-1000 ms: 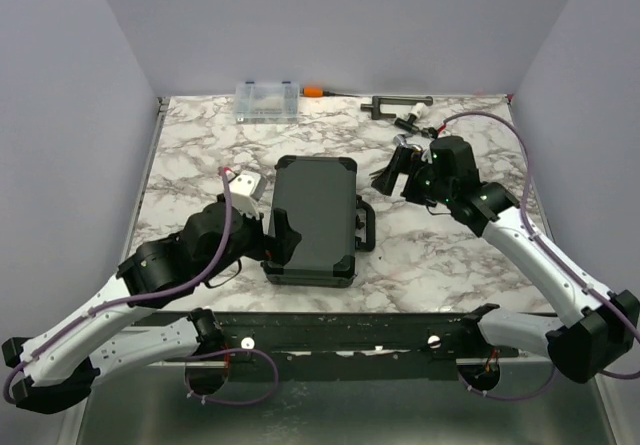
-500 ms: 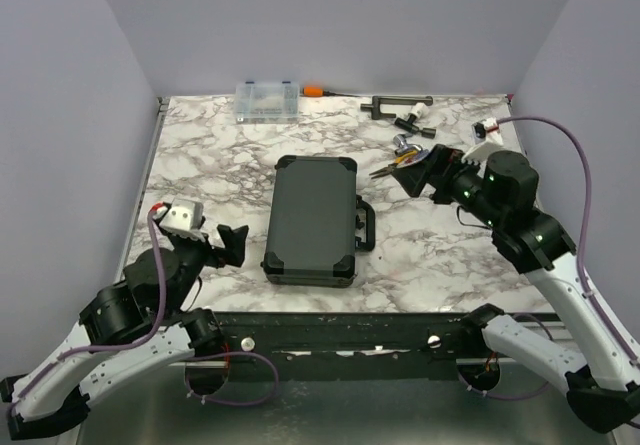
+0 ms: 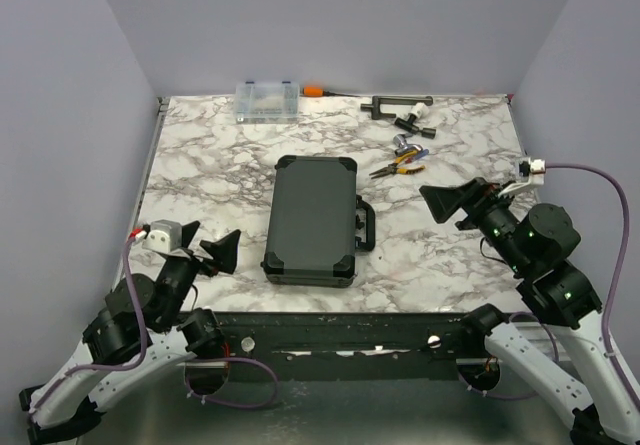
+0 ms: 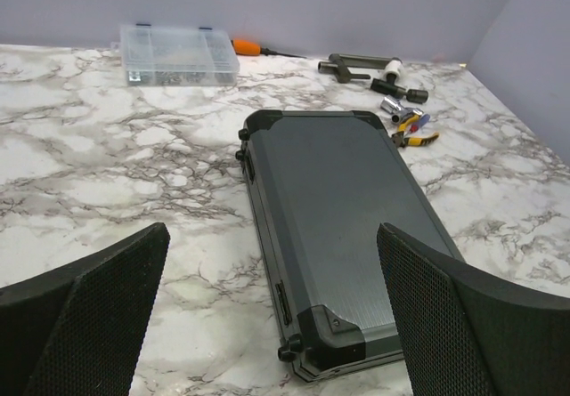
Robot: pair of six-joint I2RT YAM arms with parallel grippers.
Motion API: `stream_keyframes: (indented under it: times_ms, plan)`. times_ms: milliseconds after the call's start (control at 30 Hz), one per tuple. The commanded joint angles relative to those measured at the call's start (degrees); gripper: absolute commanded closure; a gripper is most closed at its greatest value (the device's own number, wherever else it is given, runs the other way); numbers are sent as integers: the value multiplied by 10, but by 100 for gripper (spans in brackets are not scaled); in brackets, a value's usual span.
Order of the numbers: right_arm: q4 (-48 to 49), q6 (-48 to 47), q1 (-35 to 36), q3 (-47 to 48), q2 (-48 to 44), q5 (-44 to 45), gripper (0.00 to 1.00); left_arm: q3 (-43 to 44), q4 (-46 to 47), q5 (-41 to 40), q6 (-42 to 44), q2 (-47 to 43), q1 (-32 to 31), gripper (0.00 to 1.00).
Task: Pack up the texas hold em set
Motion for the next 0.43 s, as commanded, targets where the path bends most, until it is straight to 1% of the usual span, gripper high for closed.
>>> stream_keyframes:
  times_ms: [0,167,233,400]
  plan:
    - [-48,4,-2,-13,-26,47,0,-10,27,14,22,30,3,1]
    - [-85,22,-2,-12,-37,71,0,-10,32,23,30,53,3,2]
    - [-85,4,-3,-15,-37,48,0,-12,34,21,30,54,3,2]
    - [-103,1,-2,-11,-44,76,0,-21,46,23,39,47,4,2]
